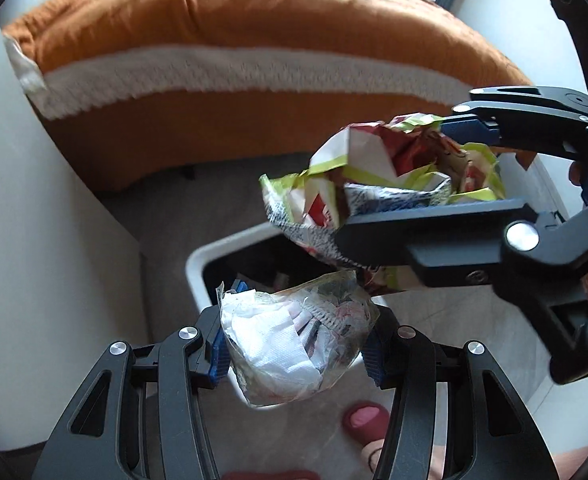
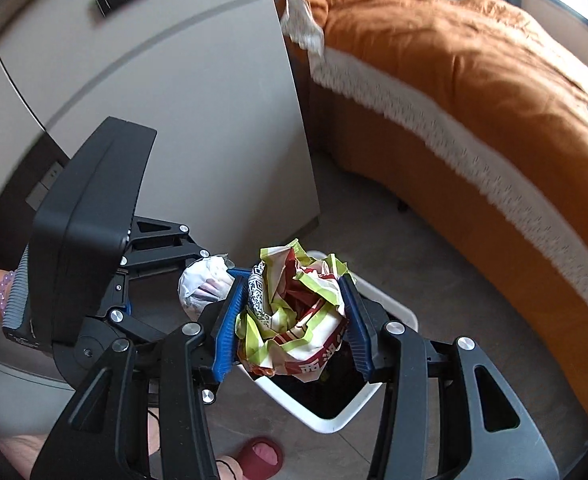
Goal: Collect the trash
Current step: 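Open both tools to drop the bags into the bin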
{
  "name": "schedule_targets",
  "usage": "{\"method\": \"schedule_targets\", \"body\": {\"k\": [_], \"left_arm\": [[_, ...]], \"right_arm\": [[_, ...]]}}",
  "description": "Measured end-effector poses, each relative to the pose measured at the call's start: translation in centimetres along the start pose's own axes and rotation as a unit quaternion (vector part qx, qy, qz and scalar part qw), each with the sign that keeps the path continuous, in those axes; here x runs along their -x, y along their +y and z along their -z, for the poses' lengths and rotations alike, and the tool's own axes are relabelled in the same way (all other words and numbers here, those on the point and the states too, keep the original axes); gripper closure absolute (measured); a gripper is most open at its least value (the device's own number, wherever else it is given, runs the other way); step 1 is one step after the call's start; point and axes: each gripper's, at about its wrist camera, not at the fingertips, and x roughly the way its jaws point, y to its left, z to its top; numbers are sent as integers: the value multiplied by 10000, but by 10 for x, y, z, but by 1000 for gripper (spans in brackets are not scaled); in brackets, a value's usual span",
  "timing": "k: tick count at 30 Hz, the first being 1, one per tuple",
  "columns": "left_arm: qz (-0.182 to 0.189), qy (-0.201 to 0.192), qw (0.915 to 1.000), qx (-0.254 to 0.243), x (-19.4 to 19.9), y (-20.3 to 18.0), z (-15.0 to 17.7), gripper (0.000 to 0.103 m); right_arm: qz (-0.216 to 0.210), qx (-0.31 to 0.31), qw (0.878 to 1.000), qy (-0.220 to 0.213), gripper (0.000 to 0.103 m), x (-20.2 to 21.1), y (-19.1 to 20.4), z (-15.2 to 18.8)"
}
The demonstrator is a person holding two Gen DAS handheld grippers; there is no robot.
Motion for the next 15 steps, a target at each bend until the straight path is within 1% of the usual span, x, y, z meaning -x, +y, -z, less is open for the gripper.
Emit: {"method": "schedule_targets", "body": {"k": [1, 2, 3, 4, 5, 6, 7, 9, 12, 15], "left_arm": [[-11, 14, 10000, -4, -13, 4, 4, 51], [53, 72, 10000, 41, -29, 9, 10, 49], [138, 94, 9998, 77, -39, 10, 15, 42], [119, 95, 9999, 77, -49, 13, 18, 8], [-35, 59, 10000, 28, -60, 15, 24, 4], [-133, 72, 9999, -47, -68, 16, 29, 4], [-226, 157, 9995, -153, -79, 16, 35, 4], [-333, 227, 9988, -279, -85, 13, 40, 4], [-322, 281, 9986, -315, -85, 12, 43, 4], [-275, 305, 9987, -294, -74, 12, 38, 4]], "right_arm": [[-24, -28, 10000, 35, 55, -15, -4, 7], [-70, -54, 9999, 70, 51, -27, -8, 13], [-156, -61, 9998, 116, 35, -39, -11, 19], [-173, -22, 9997, 169, 18, -50, -12, 25], [-86, 33, 9998, 182, 6, -58, -13, 29], [8, 107, 9997, 202, 4, -66, -14, 35], [4, 157, 9994, 313, 4, -75, -15, 39], [93, 204, 9989, 413, 4, -84, -14, 45], [114, 258, 9984, 500, 4, -87, -10, 45], [63, 214, 9986, 480, 4, -76, -6, 35]]}}
